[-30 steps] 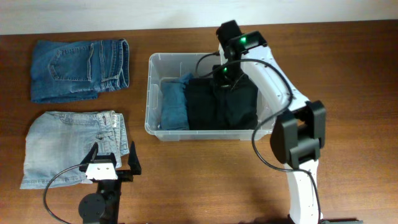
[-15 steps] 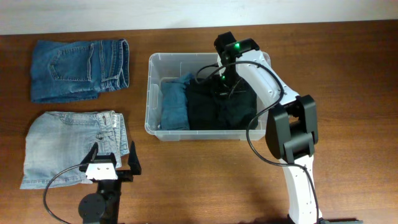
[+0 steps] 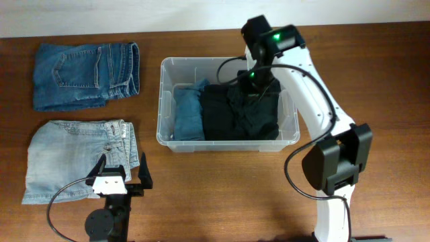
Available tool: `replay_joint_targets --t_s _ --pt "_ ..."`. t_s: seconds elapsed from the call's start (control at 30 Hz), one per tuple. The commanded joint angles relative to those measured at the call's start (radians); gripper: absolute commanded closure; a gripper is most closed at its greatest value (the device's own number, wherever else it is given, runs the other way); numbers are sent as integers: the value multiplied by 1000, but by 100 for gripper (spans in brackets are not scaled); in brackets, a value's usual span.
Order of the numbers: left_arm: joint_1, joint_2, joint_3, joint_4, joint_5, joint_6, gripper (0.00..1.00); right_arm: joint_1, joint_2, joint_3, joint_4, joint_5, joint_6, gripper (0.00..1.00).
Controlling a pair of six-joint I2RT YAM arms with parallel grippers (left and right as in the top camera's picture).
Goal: Pack container
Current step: 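Press and tuck the dark garment into the container with the right gripper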
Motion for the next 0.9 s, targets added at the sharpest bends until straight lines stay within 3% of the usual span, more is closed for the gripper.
replay_joint_targets --t_s 0.0,0.3,0.6,0.73,0.77,0.8,0.87 --pt "6 -5 -4 -2 11 12 0 25 13 -141 66 22 23 84" --pt "6 -5 -4 -2 11 12 1 23 13 -425 300 28 22 84" --pt "6 -5 -4 -2 11 12 1 21 -48 -299 251 35 21 83" --pt "6 -5 -4 -2 11 12 1 21 -98 -177 163 36 21 75" --pt "6 -5 -4 -2 11 12 1 21 -107 -141 135 37 21 69" --pt "6 -5 -4 -2 11 12 1 21 -117 -97 100 48 22 55" --pt "6 -5 -4 -2 11 12 1 18 -131 -25 39 84 22 15"
